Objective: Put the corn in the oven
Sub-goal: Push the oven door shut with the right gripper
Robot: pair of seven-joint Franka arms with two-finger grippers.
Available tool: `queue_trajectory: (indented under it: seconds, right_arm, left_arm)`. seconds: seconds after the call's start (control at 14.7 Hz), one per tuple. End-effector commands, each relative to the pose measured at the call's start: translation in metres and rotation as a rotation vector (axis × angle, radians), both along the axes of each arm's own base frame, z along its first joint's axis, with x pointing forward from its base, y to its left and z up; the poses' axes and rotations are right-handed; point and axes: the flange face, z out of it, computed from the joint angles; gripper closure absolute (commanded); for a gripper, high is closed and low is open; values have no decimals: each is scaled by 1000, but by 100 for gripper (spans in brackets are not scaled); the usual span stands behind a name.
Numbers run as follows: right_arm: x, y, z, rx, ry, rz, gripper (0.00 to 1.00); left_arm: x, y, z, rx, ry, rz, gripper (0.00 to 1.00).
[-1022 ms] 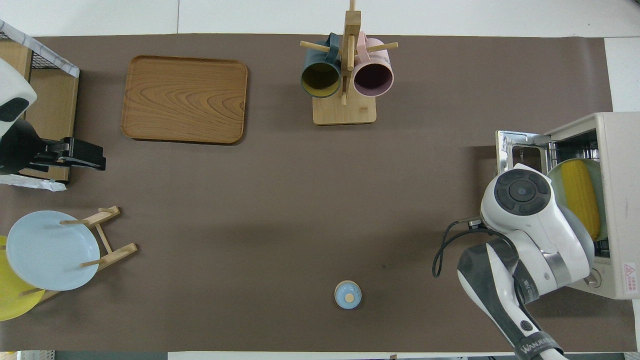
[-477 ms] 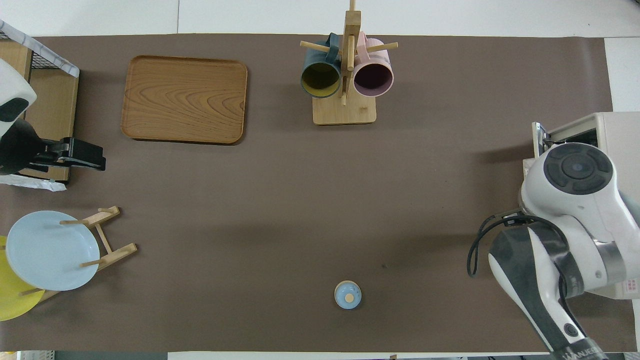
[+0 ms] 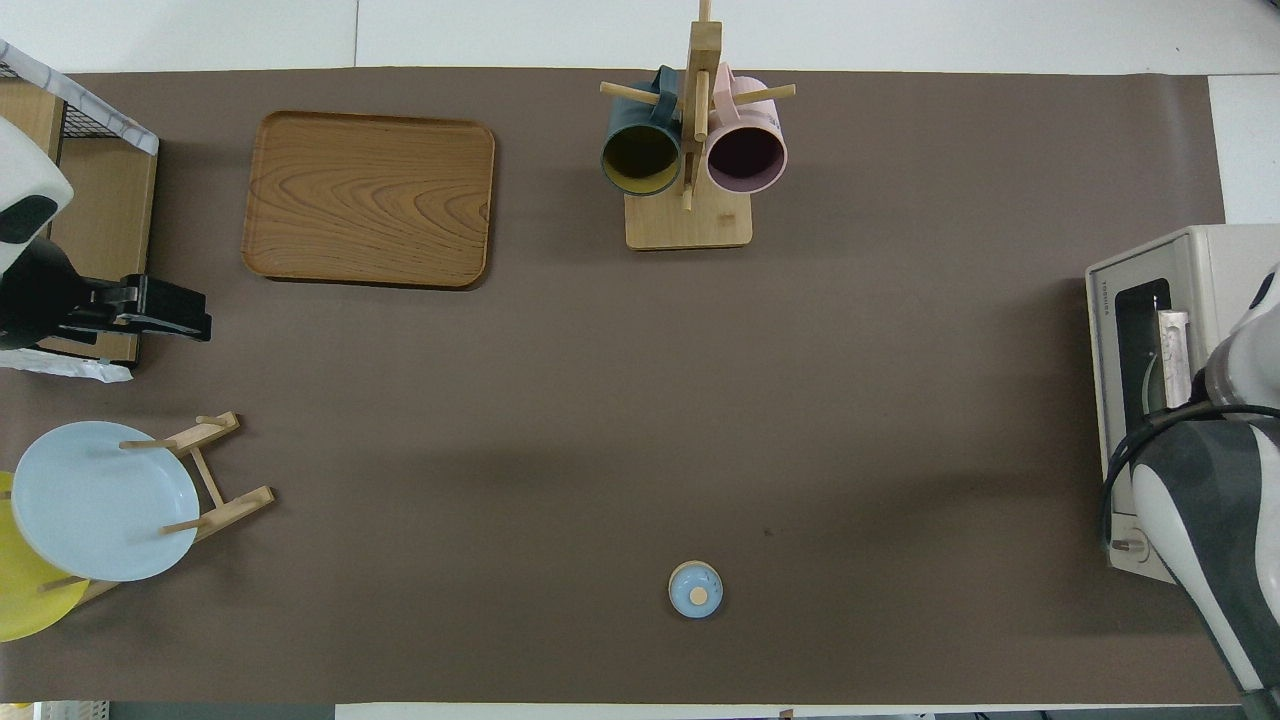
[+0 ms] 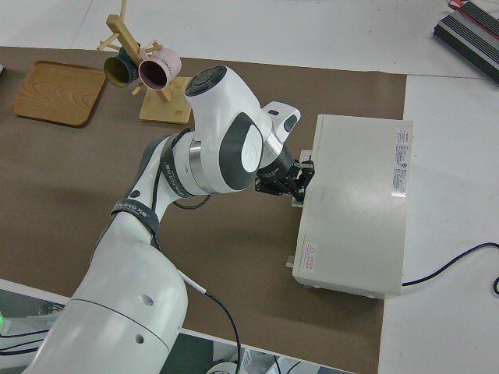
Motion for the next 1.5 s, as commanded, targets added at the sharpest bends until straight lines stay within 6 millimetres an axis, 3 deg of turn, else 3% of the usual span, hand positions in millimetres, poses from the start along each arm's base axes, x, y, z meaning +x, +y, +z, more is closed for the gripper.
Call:
queue_trajectory:
  seconds: [0.0, 0.41, 0.61, 0.82, 0.95, 1.43]
  right_arm:
    - [5, -20, -29, -5, 25, 9, 100]
    - [25, 6, 16, 103, -8, -44, 100]
    - [37, 36, 48, 175, -14, -53, 99]
    - [51, 49, 76, 239, 20, -101, 91]
    - [48, 61, 74, 250, 30, -99, 87]
    - [44, 63, 66, 247, 37, -107, 86]
  left_arm:
    - [-4, 1, -1, -3, -3, 1, 0]
    - [-4, 1, -1, -3, -3, 1, 0]
    - [-4, 1, -1, -3, -3, 1, 0]
    - [-3, 1, -2, -3, -1, 1, 0]
    - [-3, 1, -2, -3, -1, 1, 0]
    - [-3, 1, -2, -3, -1, 1, 0]
